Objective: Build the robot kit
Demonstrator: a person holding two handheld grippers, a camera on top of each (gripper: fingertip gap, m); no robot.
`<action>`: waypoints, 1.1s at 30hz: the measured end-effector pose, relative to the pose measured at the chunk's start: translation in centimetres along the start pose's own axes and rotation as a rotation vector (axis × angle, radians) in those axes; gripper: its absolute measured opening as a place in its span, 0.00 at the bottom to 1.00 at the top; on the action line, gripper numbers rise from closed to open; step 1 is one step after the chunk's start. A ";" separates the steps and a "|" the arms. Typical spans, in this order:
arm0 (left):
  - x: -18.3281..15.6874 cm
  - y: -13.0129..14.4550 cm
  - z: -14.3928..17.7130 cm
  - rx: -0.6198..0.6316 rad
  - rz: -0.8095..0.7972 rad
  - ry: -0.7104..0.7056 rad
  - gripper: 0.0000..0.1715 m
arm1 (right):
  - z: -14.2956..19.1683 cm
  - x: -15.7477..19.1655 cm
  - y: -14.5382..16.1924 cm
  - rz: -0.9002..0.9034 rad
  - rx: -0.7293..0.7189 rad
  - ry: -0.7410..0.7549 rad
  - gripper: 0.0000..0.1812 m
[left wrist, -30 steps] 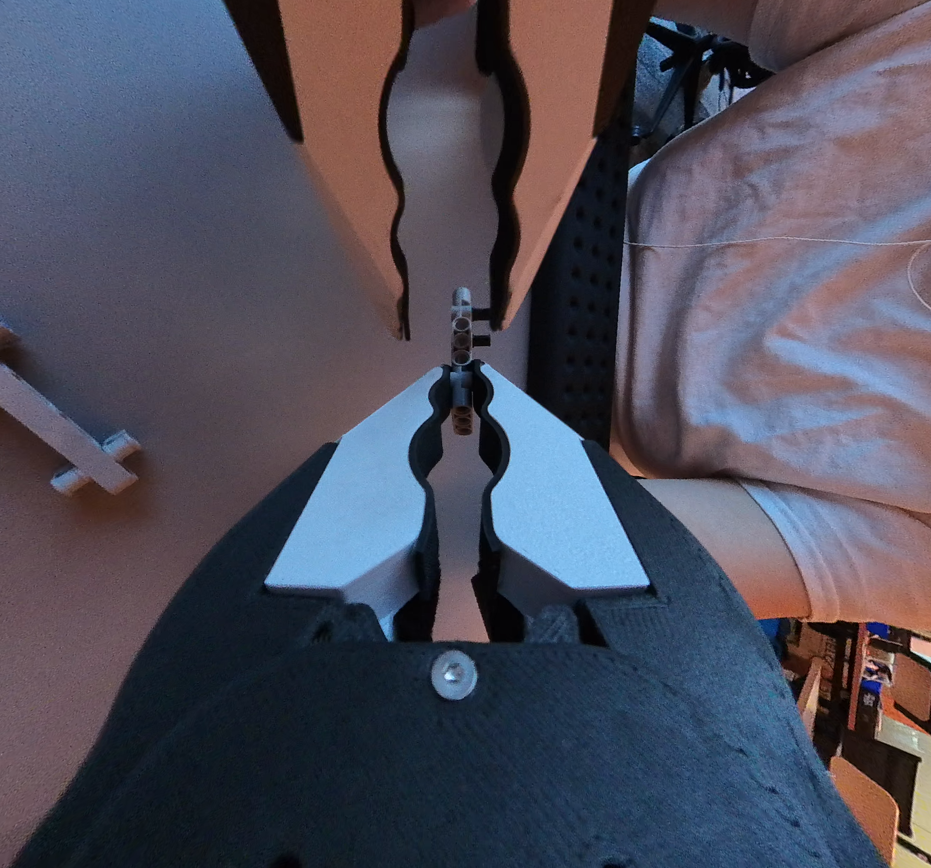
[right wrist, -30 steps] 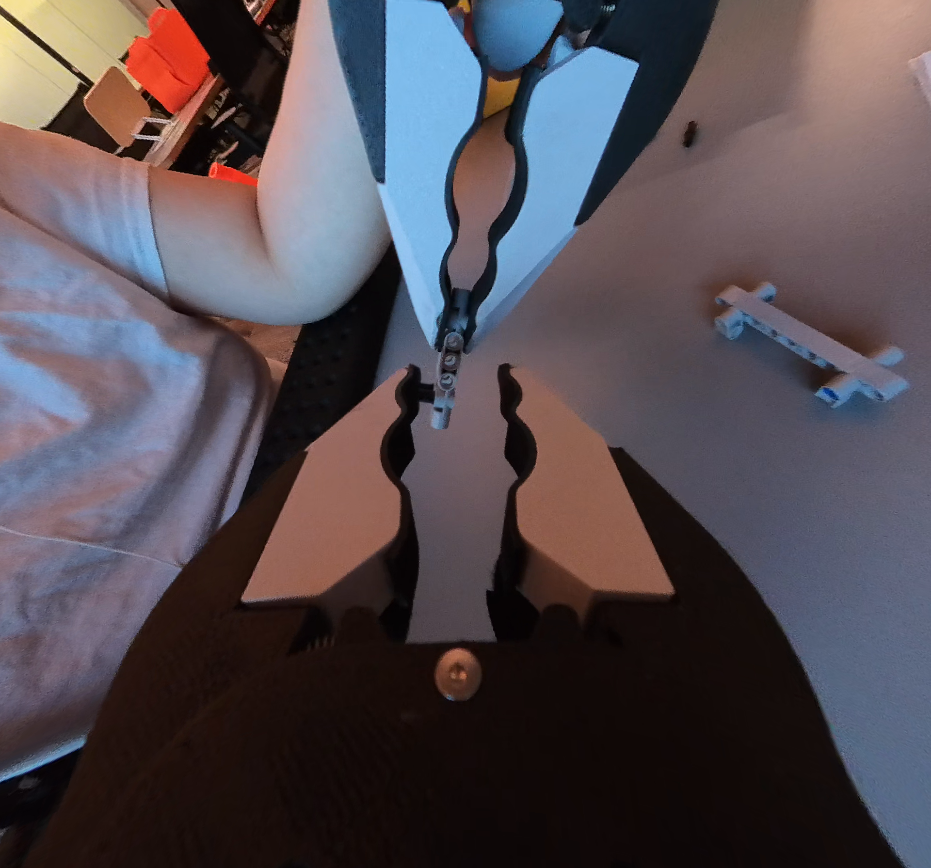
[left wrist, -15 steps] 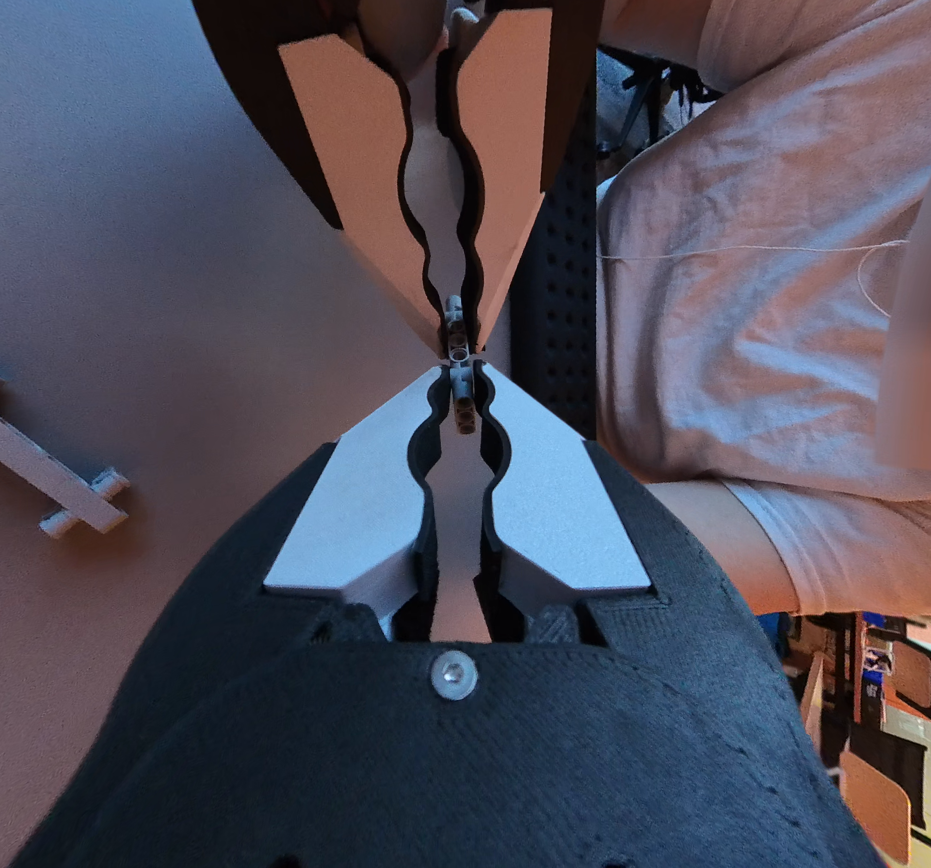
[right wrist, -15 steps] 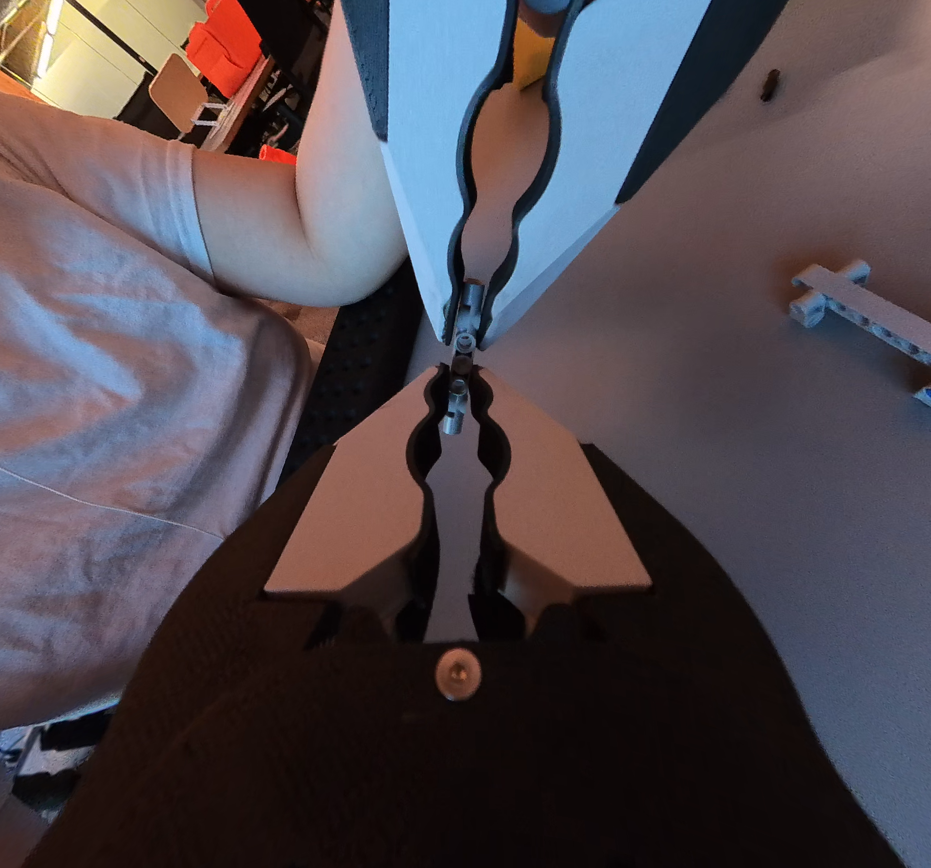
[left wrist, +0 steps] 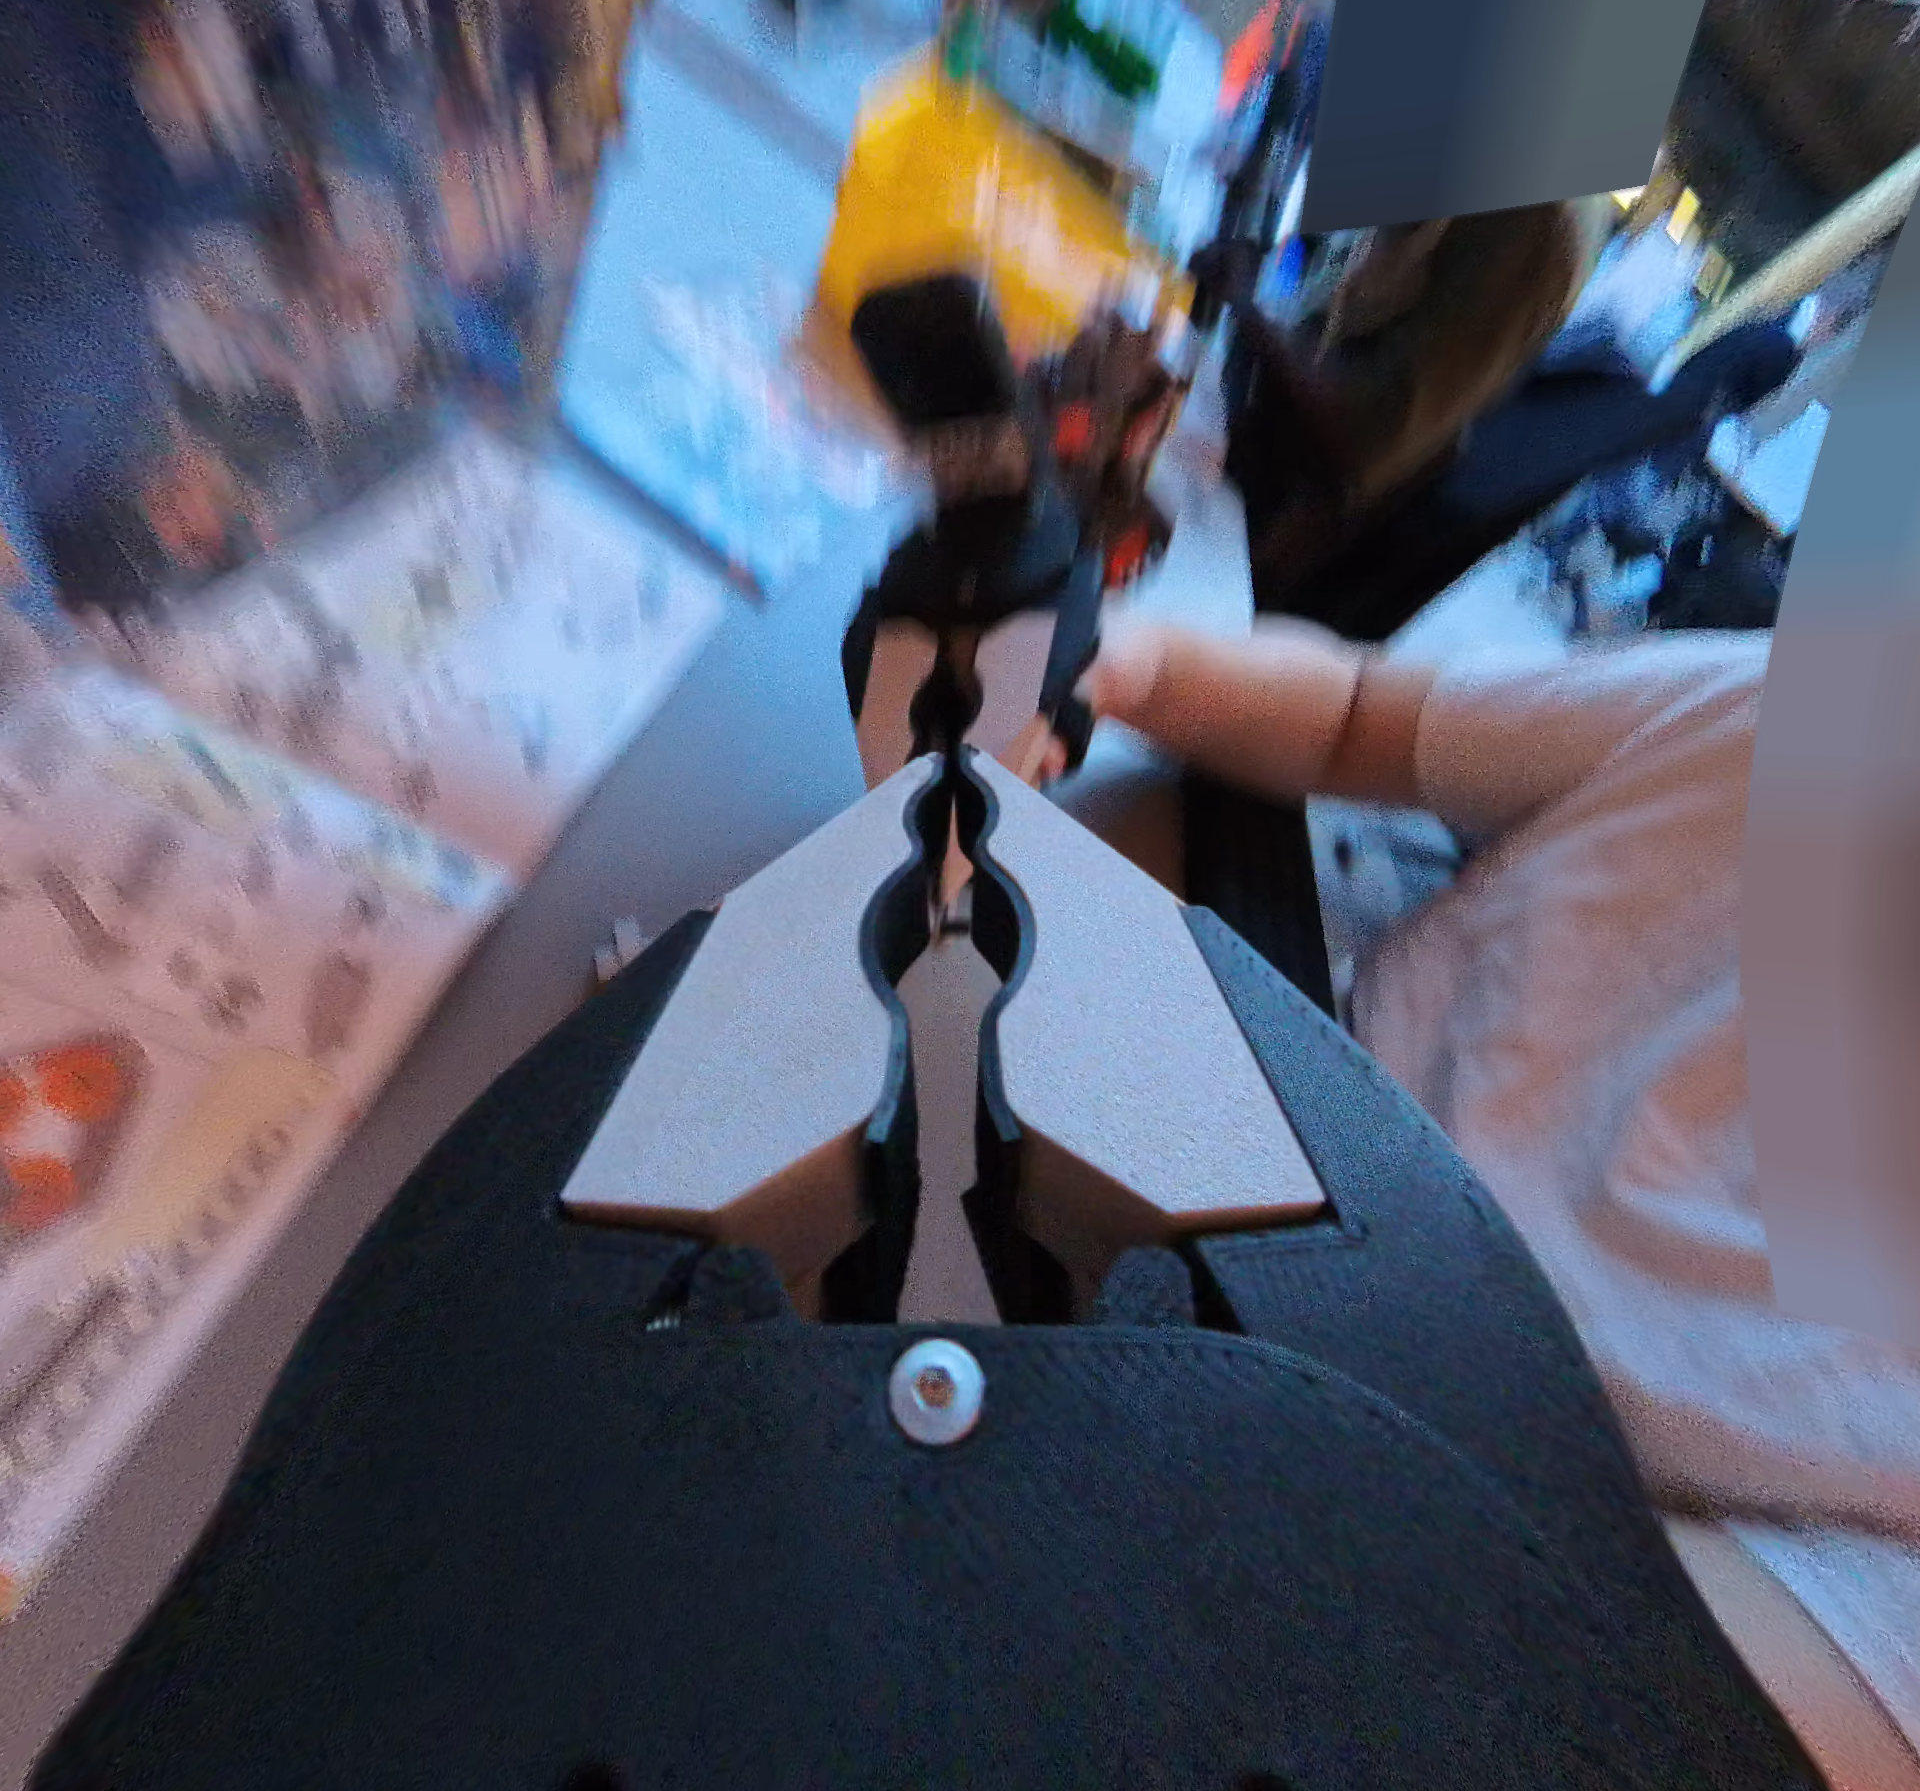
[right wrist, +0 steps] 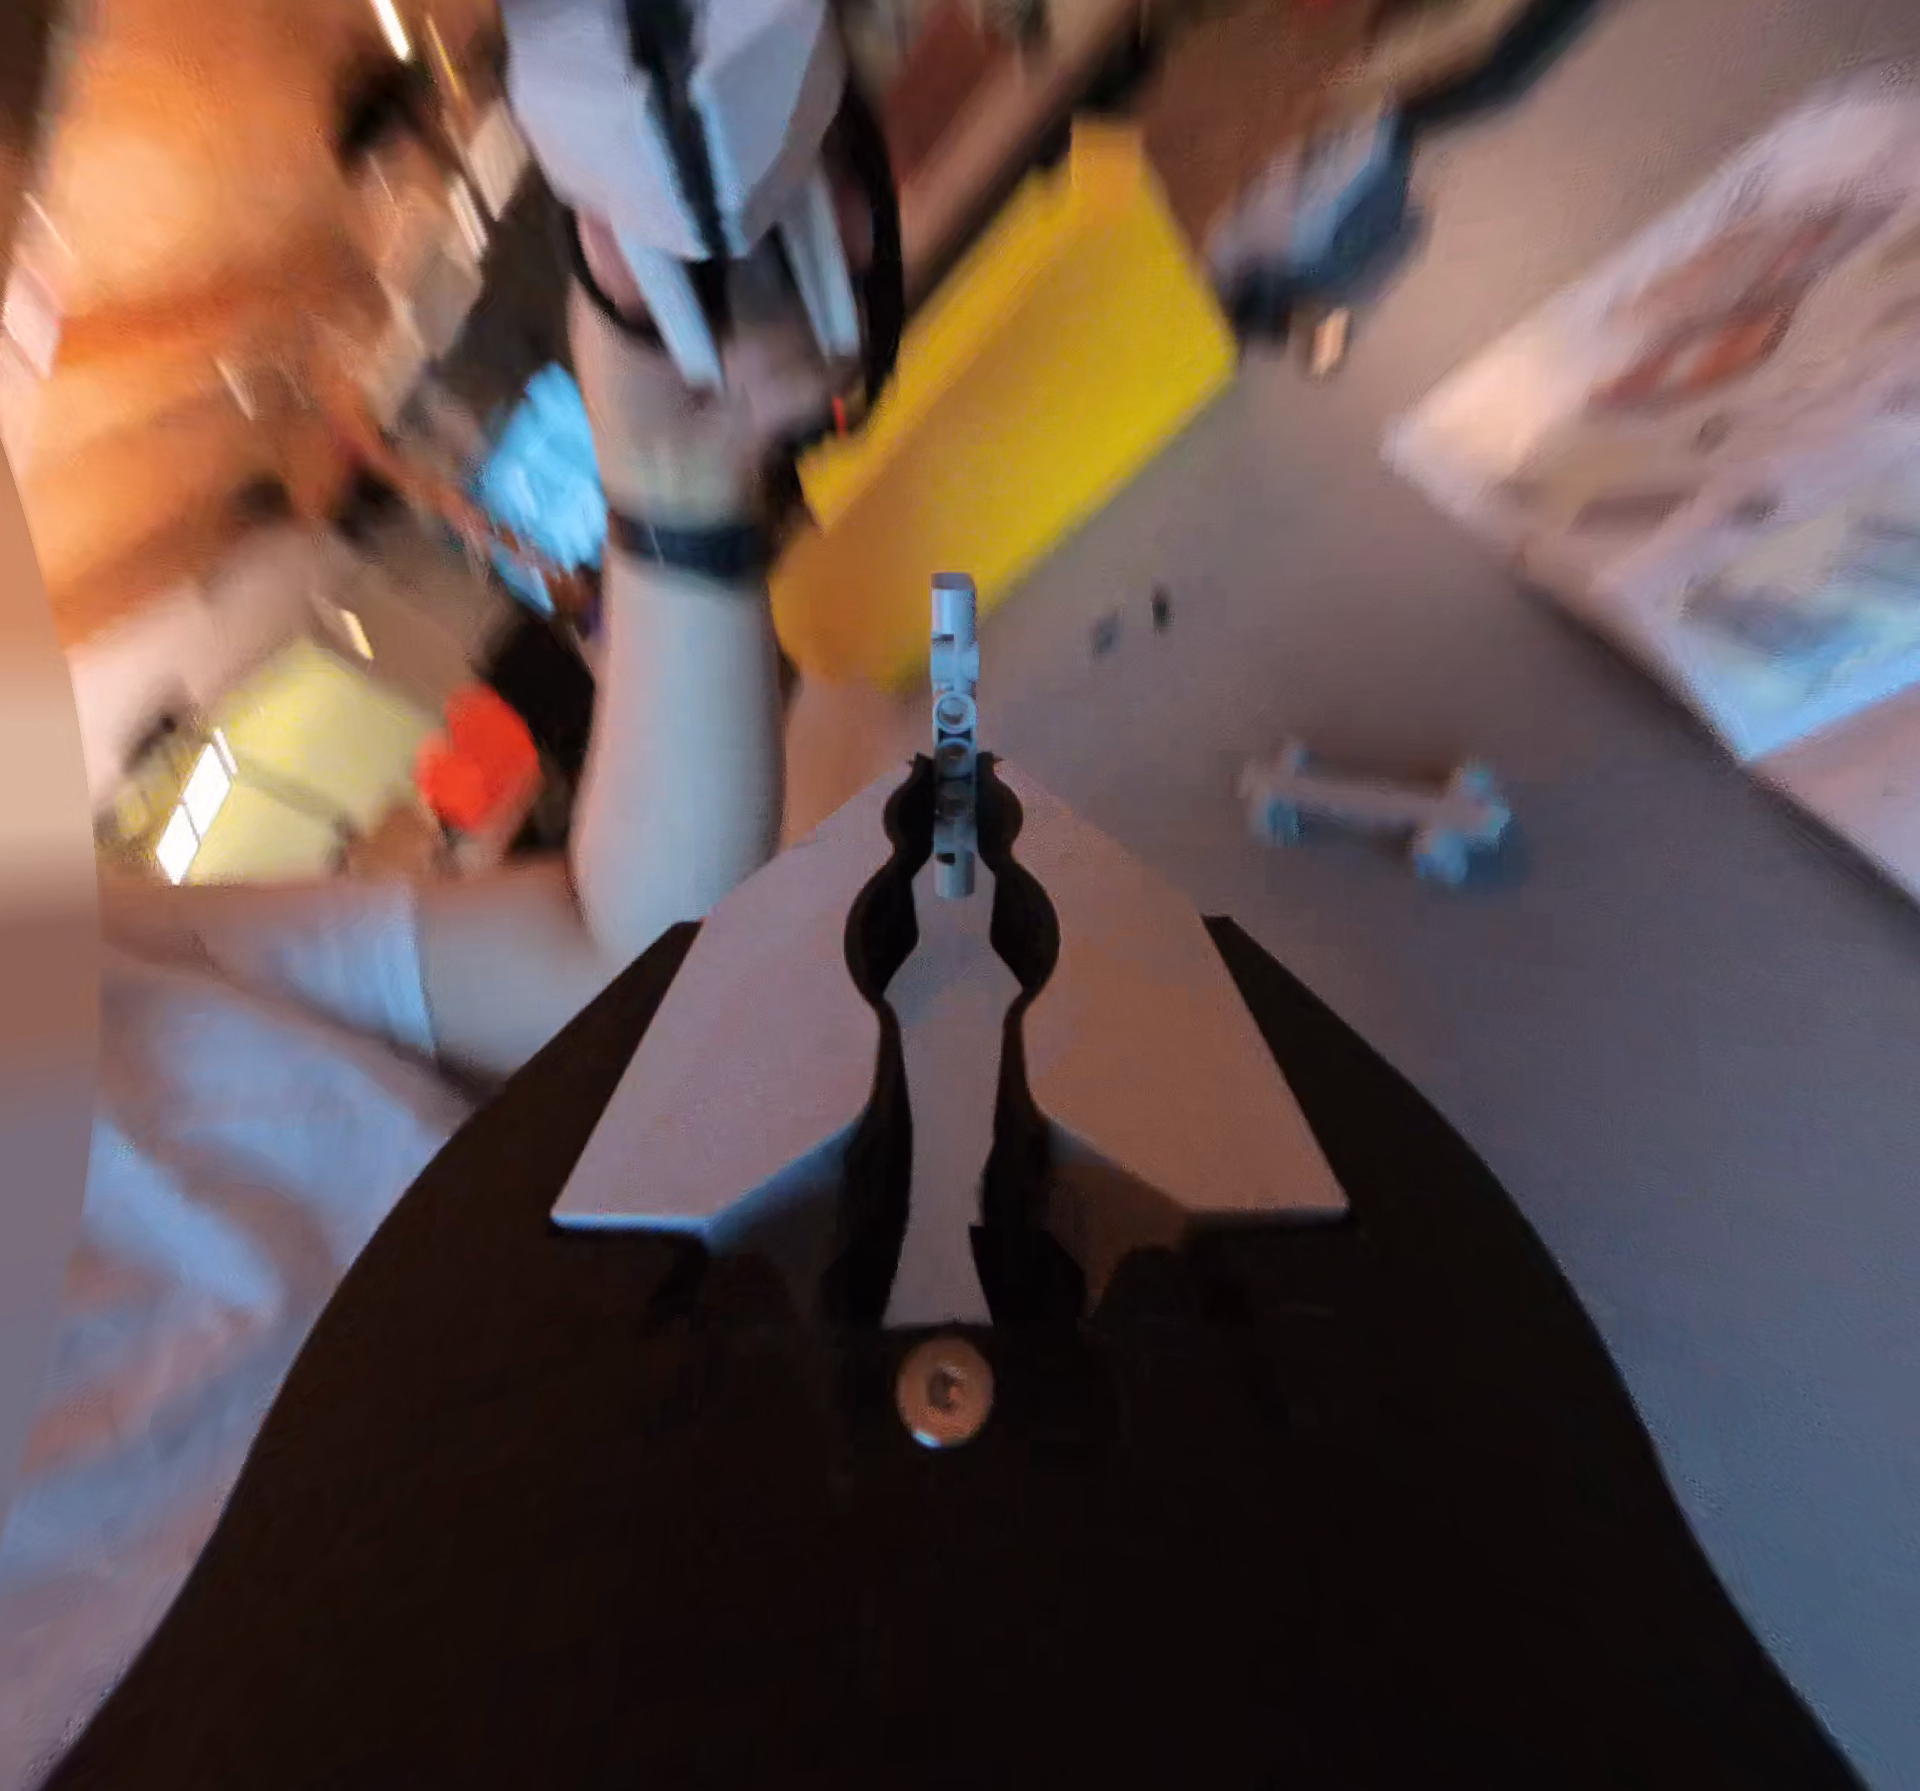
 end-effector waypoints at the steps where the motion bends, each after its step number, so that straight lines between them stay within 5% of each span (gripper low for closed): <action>1: -1.1 -1.4 1.0 -0.125 -0.089 0.003 0.00 | 0.7 0.2 -1.1 -0.080 -0.140 -0.016 0.03; 3: -3.3 -3.1 2.3 -0.300 -0.256 -0.005 0.01 | 2.0 0.0 -2.2 -0.256 -0.345 -0.031 0.03; 5: -4.0 -3.2 2.6 -0.327 -0.349 -0.104 0.15 | 2.6 -0.5 -2.0 -0.402 -0.442 -0.049 0.03; 10: -2.7 -2.4 -1.4 -0.021 -0.509 -0.401 0.39 | 3.3 -1.4 -1.7 -0.662 -0.584 -0.163 0.03; 16: -1.2 -2.3 -9.2 0.242 -0.569 -0.512 0.31 | 5.8 -1.1 -2.7 -0.736 -0.807 -0.251 0.03; 20: -1.3 -3.4 -11.3 0.230 -0.685 -0.724 0.23 | 6.6 -0.5 -3.0 -0.766 -0.864 -0.302 0.03; 24: -1.8 -3.1 -12.7 0.281 -0.714 -0.744 0.24 | 6.9 0.1 -3.1 -0.767 -0.873 -0.299 0.03; 29: -2.1 -2.9 -12.7 0.204 -0.747 -0.818 0.16 | 6.4 1.1 -2.9 -0.740 -0.861 -0.300 0.04; 33: -2.8 -0.7 -10.0 0.188 -0.654 -0.763 0.15 | 5.2 1.4 -3.0 -0.392 -0.722 -0.183 0.13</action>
Point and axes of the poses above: each gripper's, where its closed fingertips meet, z back along the fingers, y out of its underside, x = y × z across the jaws, the point moved 7 cm from there along z, back along the fingers, and after that the axes turned 14 degrees about y, right-handed, at the moved point
